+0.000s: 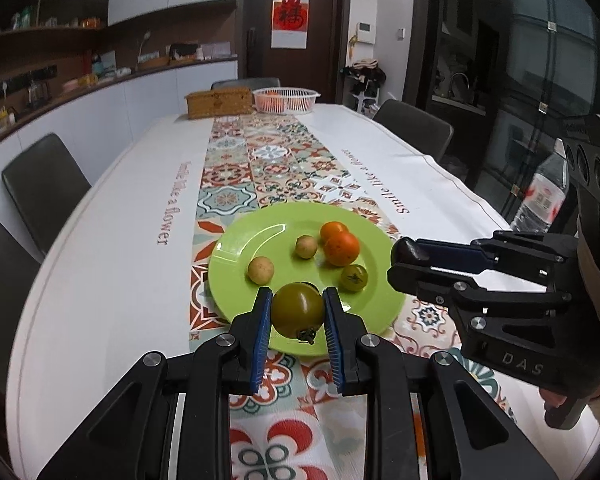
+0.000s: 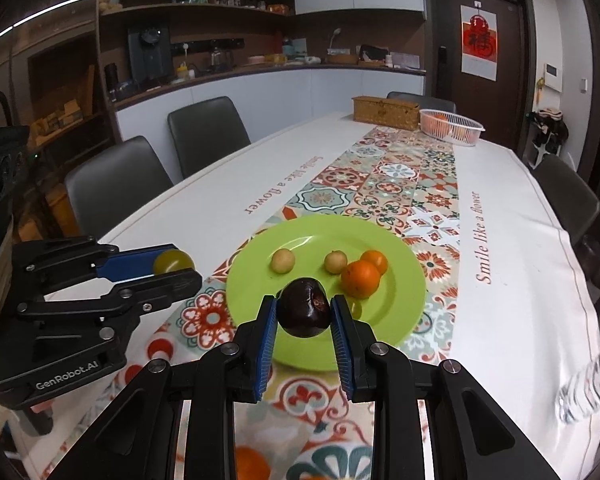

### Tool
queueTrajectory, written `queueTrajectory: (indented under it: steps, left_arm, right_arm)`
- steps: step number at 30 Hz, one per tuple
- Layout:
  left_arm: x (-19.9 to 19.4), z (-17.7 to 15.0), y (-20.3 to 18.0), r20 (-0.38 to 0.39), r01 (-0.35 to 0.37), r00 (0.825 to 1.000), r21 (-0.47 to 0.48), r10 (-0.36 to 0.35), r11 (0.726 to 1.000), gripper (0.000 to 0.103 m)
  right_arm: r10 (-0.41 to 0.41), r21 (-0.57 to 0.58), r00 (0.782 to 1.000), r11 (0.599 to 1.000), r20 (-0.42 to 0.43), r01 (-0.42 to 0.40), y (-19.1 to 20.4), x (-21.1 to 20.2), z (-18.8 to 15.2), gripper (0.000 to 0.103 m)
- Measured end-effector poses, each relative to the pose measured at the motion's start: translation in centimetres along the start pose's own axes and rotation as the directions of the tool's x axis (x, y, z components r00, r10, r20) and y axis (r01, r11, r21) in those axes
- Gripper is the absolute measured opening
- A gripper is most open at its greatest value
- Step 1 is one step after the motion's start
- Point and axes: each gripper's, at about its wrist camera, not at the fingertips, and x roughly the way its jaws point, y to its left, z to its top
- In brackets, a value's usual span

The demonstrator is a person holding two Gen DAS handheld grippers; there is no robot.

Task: Organize fruits
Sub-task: 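Carry both fruits onto the green plate and open both tools, then withdraw both open tools from the plate toward the last orange and tangerine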

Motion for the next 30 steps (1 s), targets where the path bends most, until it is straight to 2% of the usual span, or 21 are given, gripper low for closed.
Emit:
queueTrajectory:
  steps: [10, 17, 20, 23, 25, 30]
  left_arm:
    - [5.5, 0.7, 2.5, -0.082, 0.007, 0.997, -0.031, -0.009, 0.999, 0.025]
    - [7.6, 0.8, 3.4, -0.124, 0.027, 0.992, -0.065, -0.035, 0.997, 0.025]
    - [7.8, 1.1, 3.3, -0.12, 0.014, 0.993, -0.052, -0.021, 0.999, 0.028]
    - [7.4, 1.3, 3.2, -0.103, -0.002, 0.995, -0.036, -0.002, 0.999, 0.041]
    - [6.7, 1.3, 3.0, -0.089, -0.013, 0.996, -0.023, 0.011, 1.0, 0.042]
    - [4.2, 0.6, 1.9, -0.054, -0.048, 0.997, 0.017, 0.049, 0.999, 0.045]
  right_arm:
    - [-0.008, 0.008, 0.998, 1.0, -0.069, 0.008, -0.8, 5.2, 0.4, 0.028]
    - [-0.014, 0.023, 0.996, 1.0, -0.091, 0.016, -1.3, 7.3, 0.9, 0.028]
    - [-0.017, 0.027, 0.995, 0.999, -0.093, 0.02, -1.4, 7.6, 1.0, 0.028]
    - [-0.041, 0.028, 0.995, 0.999, -0.094, 0.043, -1.4, 7.6, 1.1, 0.034]
    - [-0.059, 0.039, 0.994, 0.997, -0.089, 0.063, -1.7, 7.1, 1.0, 0.041]
    - [-0.092, 0.023, 0.995, 0.995, -0.043, 0.093, -1.4, 4.4, 0.4, 0.041]
